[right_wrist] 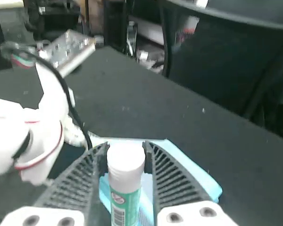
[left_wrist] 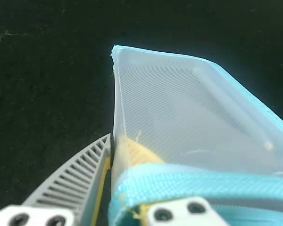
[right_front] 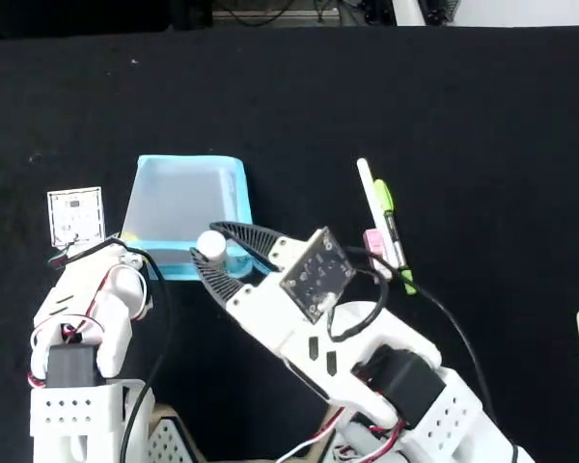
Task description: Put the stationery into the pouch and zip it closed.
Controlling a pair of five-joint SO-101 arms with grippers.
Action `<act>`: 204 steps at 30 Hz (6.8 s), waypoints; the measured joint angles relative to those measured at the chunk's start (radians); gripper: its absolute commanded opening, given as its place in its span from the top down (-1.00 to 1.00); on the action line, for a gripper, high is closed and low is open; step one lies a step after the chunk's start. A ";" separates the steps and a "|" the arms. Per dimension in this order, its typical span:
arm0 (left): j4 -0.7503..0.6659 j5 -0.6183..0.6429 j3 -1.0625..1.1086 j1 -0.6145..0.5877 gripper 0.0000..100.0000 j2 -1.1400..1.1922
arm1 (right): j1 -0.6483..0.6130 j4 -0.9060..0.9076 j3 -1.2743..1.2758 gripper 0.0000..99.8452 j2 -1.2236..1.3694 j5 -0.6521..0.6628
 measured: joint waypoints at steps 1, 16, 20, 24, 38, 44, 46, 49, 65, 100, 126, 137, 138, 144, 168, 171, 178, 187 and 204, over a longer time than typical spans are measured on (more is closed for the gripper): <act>0.000 0.000 0.000 0.000 0.94 0.000 | -0.006 -0.012 0.000 0.98 -0.002 0.000; 0.000 0.000 0.000 0.000 0.94 0.000 | -0.049 -0.376 0.230 0.98 -0.002 0.000; 0.000 0.000 0.000 0.000 0.94 0.000 | -0.049 -0.422 0.238 0.98 -0.002 0.000; 0.000 0.000 0.000 0.000 0.94 0.000 | -0.032 -0.430 0.238 0.98 -0.002 0.000; 0.000 0.000 0.000 0.000 0.94 0.000 | 0.009 -0.431 0.327 0.98 -0.002 -0.002; 0.000 0.000 0.000 0.000 0.94 0.000 | 0.009 -0.431 0.327 0.98 -0.002 0.083; 0.000 0.000 0.000 0.000 0.94 0.000 | 0.008 -0.431 0.327 0.98 -0.002 0.143; 0.002 0.000 0.000 0.000 0.94 0.002 | 0.008 -0.431 0.327 0.98 -0.002 0.203; 0.152 -0.123 -0.190 -0.005 0.94 0.069 | 0.008 -0.563 0.327 0.98 -0.002 0.227; 0.422 -0.143 -0.666 0.098 0.94 0.597 | 0.017 -0.531 0.407 0.65 -0.003 0.230; 0.347 -0.143 -0.614 0.098 0.94 0.600 | 0.450 0.267 -0.110 0.65 -0.002 0.034; 0.339 -0.144 -0.595 0.098 0.94 0.600 | 0.657 0.359 -0.253 0.65 0.414 0.029; 0.339 -0.144 -0.595 0.098 0.94 0.600 | 0.661 0.385 -0.259 0.65 0.456 0.028; 0.339 -0.144 -0.595 0.098 0.94 0.600 | 0.666 0.428 -0.261 0.65 0.675 0.029; 0.338 -0.144 -0.571 0.100 0.94 0.598 | 0.821 0.244 -0.192 0.65 0.924 0.029; 0.338 -0.144 -0.571 0.100 0.94 0.598 | 0.839 0.293 -0.290 0.65 1.049 0.029; 0.338 -0.144 -0.571 0.100 0.94 0.598 | 0.842 0.361 -0.408 0.65 1.217 0.029; 0.338 -0.144 -0.571 0.100 0.94 0.598 | 0.842 0.362 -0.436 0.65 1.224 0.029; 0.336 -0.144 -0.554 0.101 0.94 0.597 | 0.842 0.359 -0.523 0.65 1.427 0.031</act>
